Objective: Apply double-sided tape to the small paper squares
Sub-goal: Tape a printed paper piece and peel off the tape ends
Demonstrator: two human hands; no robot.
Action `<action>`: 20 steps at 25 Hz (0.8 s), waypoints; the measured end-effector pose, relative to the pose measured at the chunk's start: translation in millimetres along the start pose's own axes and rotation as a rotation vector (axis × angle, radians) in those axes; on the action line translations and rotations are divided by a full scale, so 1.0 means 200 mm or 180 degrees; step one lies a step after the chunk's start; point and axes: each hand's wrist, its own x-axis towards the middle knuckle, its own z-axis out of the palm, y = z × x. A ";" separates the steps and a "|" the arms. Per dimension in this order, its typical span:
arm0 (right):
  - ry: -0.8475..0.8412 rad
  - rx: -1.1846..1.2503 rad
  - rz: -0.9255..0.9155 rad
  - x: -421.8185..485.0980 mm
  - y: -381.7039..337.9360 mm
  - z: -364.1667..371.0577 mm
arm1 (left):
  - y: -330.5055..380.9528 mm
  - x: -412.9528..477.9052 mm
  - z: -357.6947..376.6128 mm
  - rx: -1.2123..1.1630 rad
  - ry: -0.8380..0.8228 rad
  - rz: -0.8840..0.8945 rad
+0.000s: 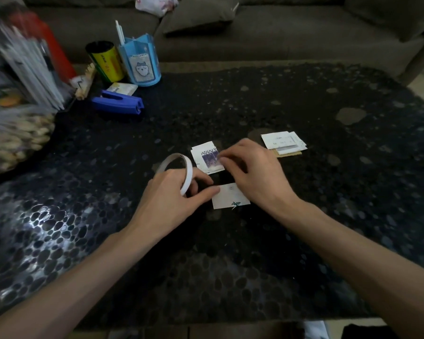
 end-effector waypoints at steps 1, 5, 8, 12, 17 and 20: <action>0.0063 -0.0238 -0.0161 0.02 -0.01 0.03 | 0.00 0.01 -0.02 -0.0079 0.0046 -0.0086; -0.0208 -0.1062 -0.0154 0.09 -0.02 0.09 | 0.00 0.04 -0.08 -0.0214 0.0218 -0.0346; -0.0172 -0.1065 -0.0127 0.09 -0.01 0.08 | 0.00 0.04 -0.08 -0.0173 0.0310 -0.0389; 0.0037 -0.0832 -0.0200 0.09 0.01 0.08 | 0.02 0.04 -0.10 -0.0236 0.0367 -0.0522; 0.0384 -0.0305 -0.0433 0.07 0.00 0.06 | 0.03 0.06 -0.13 -0.0668 0.0450 -0.0799; 0.0354 -0.0108 -0.0906 0.05 -0.03 0.05 | 0.04 0.09 -0.16 -0.1596 0.0590 -0.1306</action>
